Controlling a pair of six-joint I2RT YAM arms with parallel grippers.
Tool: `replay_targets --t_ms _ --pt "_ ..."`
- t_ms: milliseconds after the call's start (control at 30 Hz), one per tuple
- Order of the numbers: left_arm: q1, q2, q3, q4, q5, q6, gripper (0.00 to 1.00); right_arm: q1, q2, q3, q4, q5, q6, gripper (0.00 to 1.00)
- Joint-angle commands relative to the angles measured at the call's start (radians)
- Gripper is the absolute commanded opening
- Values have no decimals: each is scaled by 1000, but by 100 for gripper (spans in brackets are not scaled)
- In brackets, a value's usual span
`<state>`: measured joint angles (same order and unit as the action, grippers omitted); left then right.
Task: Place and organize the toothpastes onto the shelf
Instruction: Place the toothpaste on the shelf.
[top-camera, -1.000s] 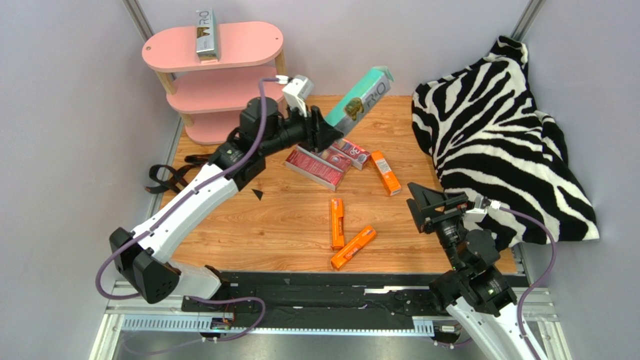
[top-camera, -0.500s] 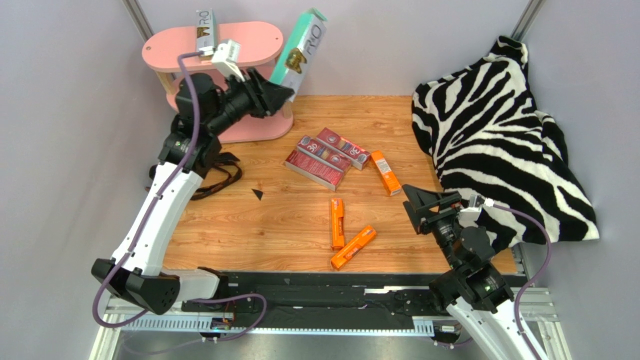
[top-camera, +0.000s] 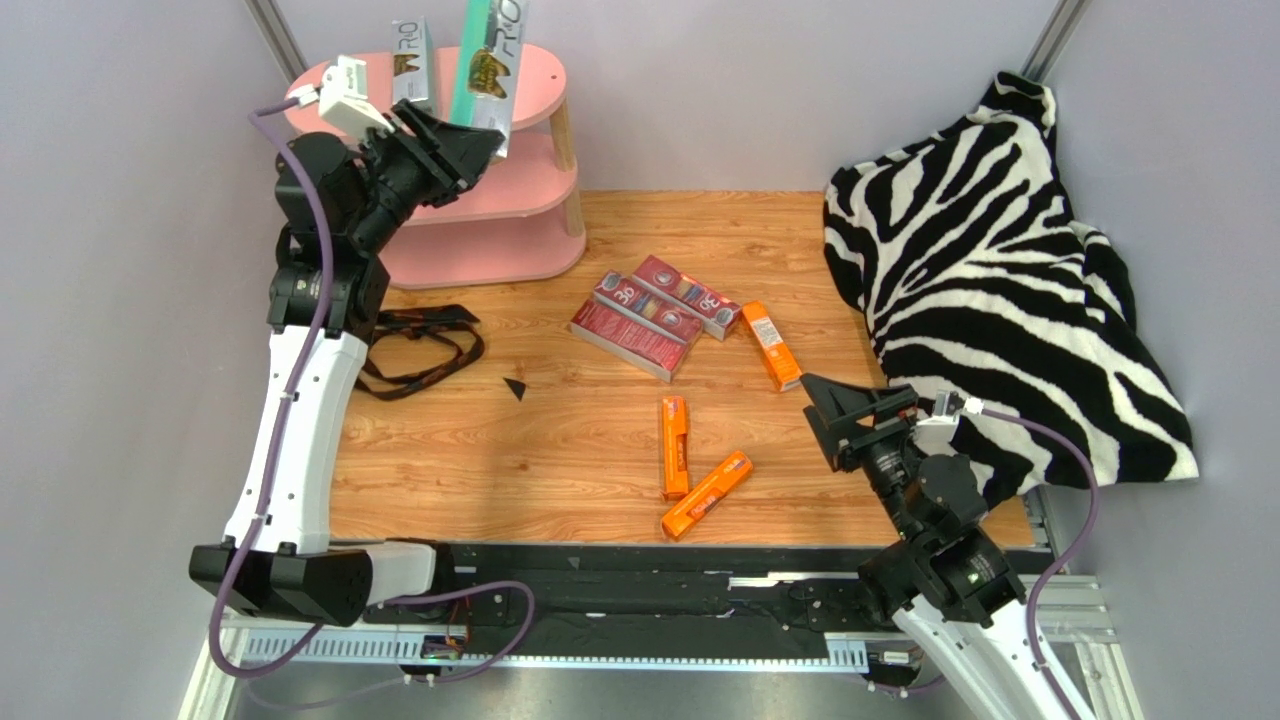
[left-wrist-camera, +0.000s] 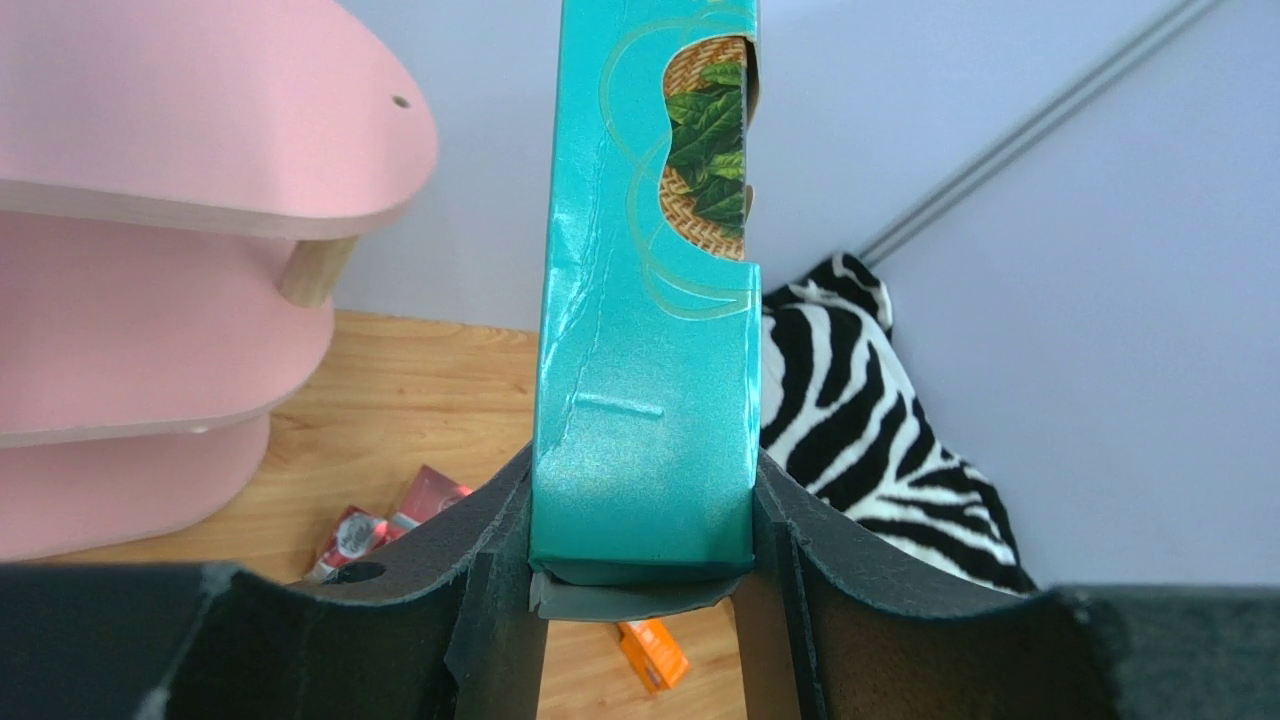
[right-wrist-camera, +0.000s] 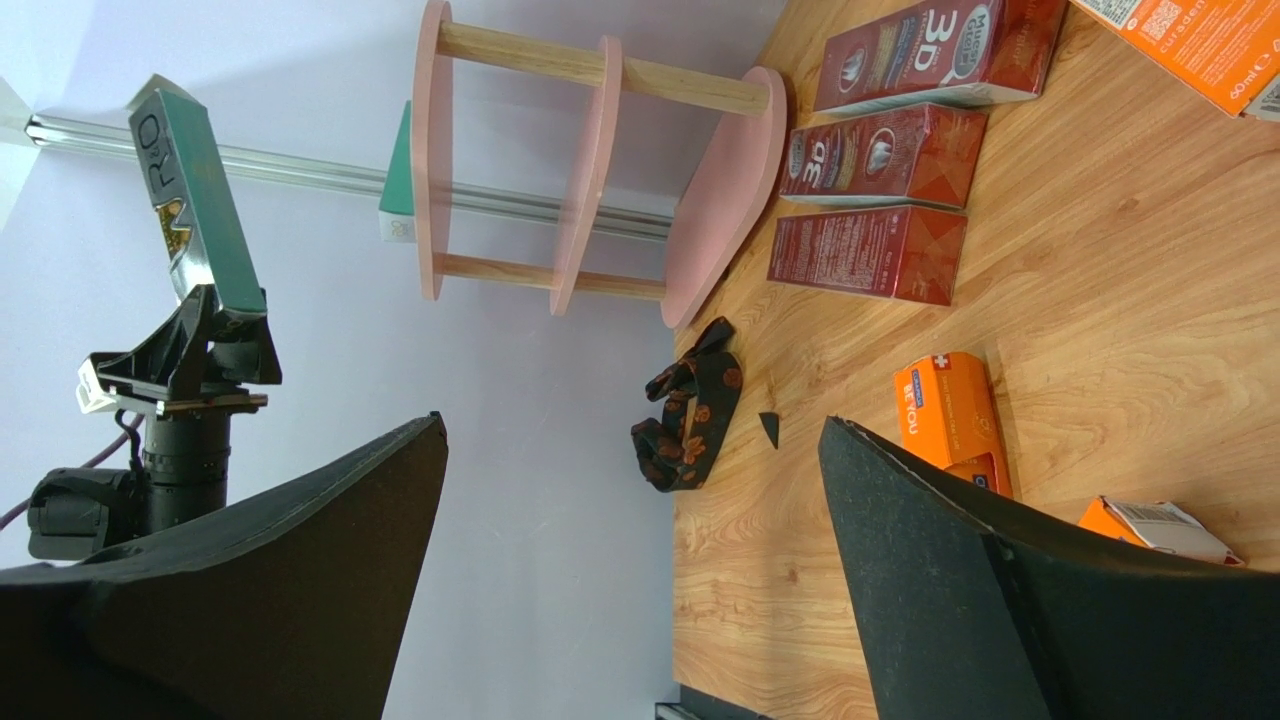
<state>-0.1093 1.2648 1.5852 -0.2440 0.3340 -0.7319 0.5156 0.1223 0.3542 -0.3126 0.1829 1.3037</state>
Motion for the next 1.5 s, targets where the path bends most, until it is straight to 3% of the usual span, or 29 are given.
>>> replay_targets --t_ms 0,300,600,900,1233,1467 --pt "66 -15 64 72 -42 -60 37 0 -30 -3 -11 6 -34 100" --pt "204 44 171 -27 -81 -80 38 0 -41 -20 -23 -20 -34 100" --pt "329 122 199 -35 -30 -130 37 -2 -47 -44 -46 -60 -32 100" --pt "388 205 237 -61 -39 -112 36 0 -79 -44 -108 -69 -57 100" --pt "416 346 257 2 109 -162 37 0 -113 -67 -134 -69 -46 100" --pt "418 415 294 -11 111 -153 38 0 -115 -78 -134 -69 -44 100"
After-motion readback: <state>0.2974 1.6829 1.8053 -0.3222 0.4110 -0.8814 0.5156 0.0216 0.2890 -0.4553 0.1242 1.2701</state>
